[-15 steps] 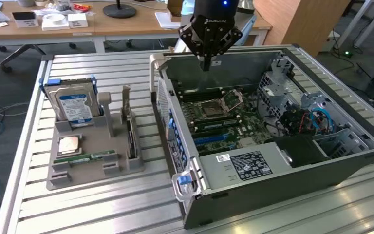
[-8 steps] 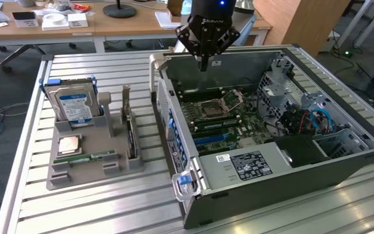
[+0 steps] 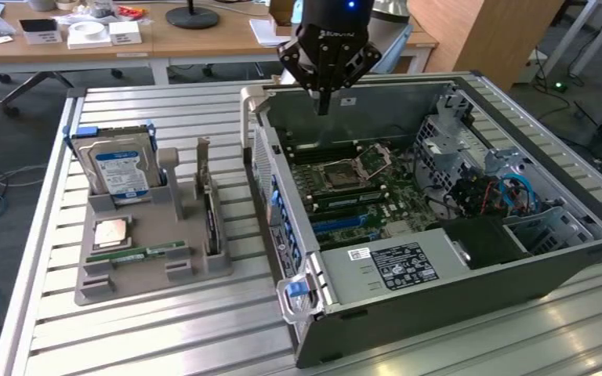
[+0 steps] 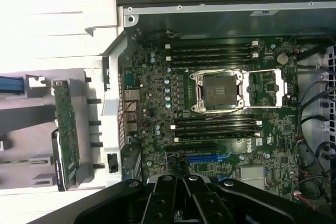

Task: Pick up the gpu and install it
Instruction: 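Reach for the gpu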

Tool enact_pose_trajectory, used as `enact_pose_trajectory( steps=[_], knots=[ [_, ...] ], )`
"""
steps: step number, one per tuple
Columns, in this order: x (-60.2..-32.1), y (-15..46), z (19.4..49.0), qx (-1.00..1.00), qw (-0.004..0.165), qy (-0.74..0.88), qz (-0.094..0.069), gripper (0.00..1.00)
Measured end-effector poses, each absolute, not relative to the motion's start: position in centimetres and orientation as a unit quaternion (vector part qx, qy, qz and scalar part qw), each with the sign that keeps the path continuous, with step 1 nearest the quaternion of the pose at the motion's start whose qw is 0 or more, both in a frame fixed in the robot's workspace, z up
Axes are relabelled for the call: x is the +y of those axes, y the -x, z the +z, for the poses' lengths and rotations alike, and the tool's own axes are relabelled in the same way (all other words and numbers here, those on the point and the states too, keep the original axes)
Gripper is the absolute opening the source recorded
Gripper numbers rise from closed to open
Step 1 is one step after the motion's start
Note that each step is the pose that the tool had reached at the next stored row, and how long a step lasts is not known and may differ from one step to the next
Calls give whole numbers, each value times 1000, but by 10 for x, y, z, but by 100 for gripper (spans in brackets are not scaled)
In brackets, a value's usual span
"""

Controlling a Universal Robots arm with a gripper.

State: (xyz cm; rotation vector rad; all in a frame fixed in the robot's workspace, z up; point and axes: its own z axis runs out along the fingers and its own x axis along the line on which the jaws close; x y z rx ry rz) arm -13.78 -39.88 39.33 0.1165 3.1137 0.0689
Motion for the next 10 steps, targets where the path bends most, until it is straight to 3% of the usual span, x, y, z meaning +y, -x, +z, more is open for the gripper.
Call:
enact_pose_trajectory(
  steps=[10],
  knots=[
    [-399, 145, 393, 999, 12, -37, 22, 11]
  ],
)
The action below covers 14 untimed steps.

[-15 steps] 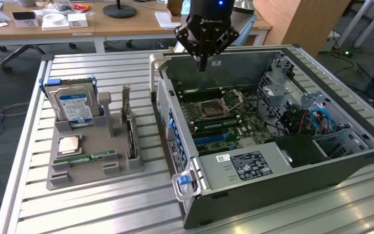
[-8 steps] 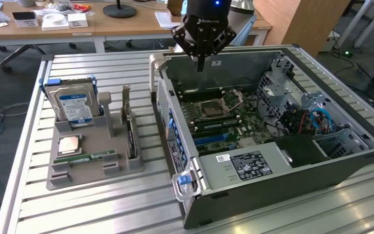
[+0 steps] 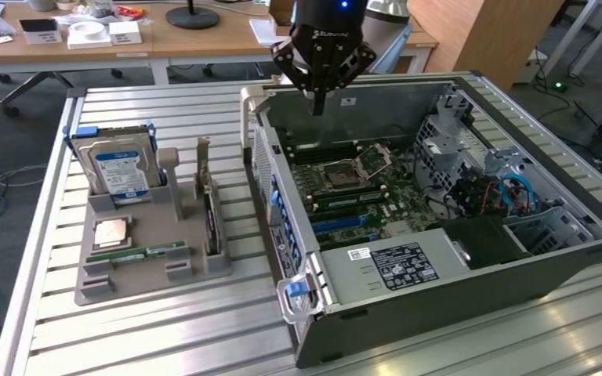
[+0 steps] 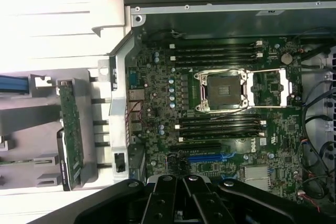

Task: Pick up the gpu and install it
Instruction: 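Reach for the gpu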

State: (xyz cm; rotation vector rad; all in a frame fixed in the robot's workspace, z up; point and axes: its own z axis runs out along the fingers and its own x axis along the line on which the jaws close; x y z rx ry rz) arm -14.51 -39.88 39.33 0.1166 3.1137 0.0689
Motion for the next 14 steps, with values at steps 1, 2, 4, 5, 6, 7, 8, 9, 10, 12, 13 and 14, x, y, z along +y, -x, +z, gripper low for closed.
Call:
enact_pose_trajectory(
  steps=[1, 2, 4, 5, 6, 7, 8, 9, 10, 12, 13, 14],
  knots=[
    [-399, 146, 393, 999, 12, -37, 22, 11],
    [-399, 146, 393, 999, 12, -37, 22, 11],
    [-399, 148, 393, 999, 12, -37, 22, 11],
    [-399, 148, 393, 999, 12, -37, 22, 11],
    [-399, 149, 393, 999, 12, -37, 22, 11],
    [-399, 150, 393, 999, 12, -37, 22, 11],
    [-399, 151, 393, 999, 12, -37, 22, 11],
    [-399, 152, 393, 999, 12, -37, 22, 11],
    [-399, 153, 393, 999, 12, -37, 22, 11],
    [-399, 155, 393, 999, 12, -37, 22, 11],
    [-399, 156, 393, 999, 12, -37, 22, 11],
    [-399, 157, 393, 999, 12, -37, 22, 11]
  ],
)
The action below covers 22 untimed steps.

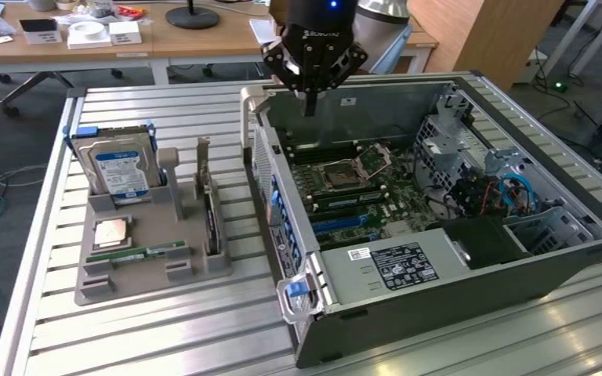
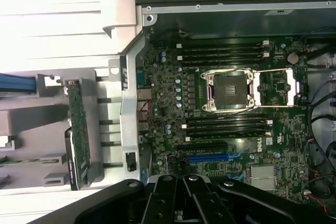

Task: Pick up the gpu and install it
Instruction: 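Reach for the gpu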

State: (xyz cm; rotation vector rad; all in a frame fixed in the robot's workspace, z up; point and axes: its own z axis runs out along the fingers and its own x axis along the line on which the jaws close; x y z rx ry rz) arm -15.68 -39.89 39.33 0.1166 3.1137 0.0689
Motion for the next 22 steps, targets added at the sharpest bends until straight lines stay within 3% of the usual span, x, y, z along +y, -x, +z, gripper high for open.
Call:
enact_pose_trajectory(
  steps=[22],
  knots=[
    [-399, 181, 393, 999, 12, -37, 22, 11]
  ],
)
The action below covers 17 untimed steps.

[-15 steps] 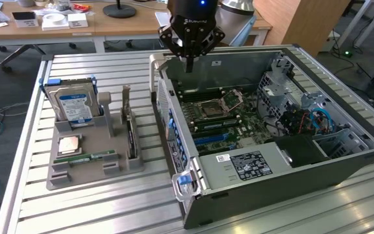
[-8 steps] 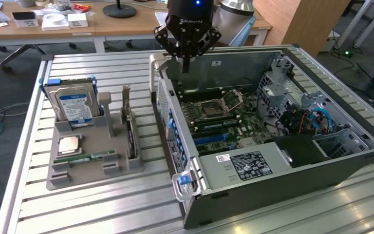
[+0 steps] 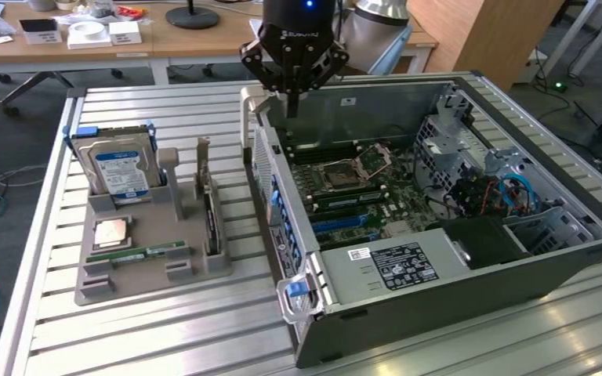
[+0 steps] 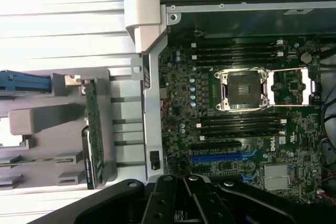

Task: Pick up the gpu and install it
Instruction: 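Reach for the gpu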

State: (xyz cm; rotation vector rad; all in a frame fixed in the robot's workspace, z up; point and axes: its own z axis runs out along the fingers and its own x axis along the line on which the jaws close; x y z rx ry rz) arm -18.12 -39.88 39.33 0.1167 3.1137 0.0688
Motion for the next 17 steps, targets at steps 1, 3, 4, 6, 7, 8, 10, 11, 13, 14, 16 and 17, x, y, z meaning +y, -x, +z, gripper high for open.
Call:
enact_pose_trajectory(
  steps=[1, 3, 4, 6, 7, 8, 10, 11, 13, 14, 16, 17],
  knots=[
    [-399, 182, 393, 999, 12, -37, 22, 11],
    [-399, 184, 393, 999, 12, -37, 22, 11],
    [-399, 186, 393, 999, 12, -37, 22, 11],
    [-399, 188, 393, 999, 13, -37, 22, 11],
    [-399, 189, 393, 999, 12, -37, 22, 11],
    [-399, 190, 393, 999, 12, -37, 22, 11],
    [-399, 193, 393, 999, 12, -37, 22, 11],
    [-399, 194, 393, 999, 12, -37, 22, 11],
    [-399, 196, 393, 999, 12, -37, 22, 11],
    [-399, 198, 393, 999, 13, -37, 22, 11],
    [-399, 200, 393, 999, 13, -37, 22, 11],
    [-399, 201, 393, 999, 12, -37, 22, 11]
  ],
)
